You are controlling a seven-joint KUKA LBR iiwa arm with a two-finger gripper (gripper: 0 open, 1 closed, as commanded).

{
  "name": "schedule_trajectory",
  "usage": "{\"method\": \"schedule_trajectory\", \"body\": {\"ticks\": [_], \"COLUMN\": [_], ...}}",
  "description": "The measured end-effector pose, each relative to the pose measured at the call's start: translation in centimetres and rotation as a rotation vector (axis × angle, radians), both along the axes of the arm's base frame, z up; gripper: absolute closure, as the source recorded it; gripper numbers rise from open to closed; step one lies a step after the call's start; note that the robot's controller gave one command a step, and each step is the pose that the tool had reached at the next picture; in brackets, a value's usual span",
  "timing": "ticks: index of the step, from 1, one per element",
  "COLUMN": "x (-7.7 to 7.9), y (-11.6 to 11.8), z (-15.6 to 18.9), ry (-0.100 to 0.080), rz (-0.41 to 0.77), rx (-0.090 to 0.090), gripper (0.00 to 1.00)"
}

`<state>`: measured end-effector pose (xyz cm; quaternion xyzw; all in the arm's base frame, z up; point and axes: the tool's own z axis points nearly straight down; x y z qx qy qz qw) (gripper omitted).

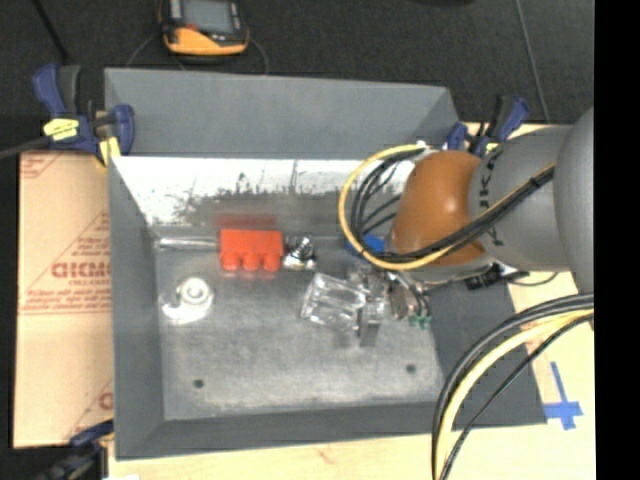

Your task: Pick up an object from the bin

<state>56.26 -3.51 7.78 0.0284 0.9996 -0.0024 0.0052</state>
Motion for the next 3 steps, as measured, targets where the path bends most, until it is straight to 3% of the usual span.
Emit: {"method": "schedule_trajectory", "body": {"ticks": [1, 2, 3], "x": [-1.8, -1.8, -2.6], "y": [-0.5, -0.4, -0.3], "z": [9.4, 9.0, -0.3], "ry": [0.003, 0.007, 0.023], "rz": [0.011, 0.012, -0.339], "rx": [0.003, 0.004, 0.007], "gripper": [1.0, 0.0, 0.0]}}
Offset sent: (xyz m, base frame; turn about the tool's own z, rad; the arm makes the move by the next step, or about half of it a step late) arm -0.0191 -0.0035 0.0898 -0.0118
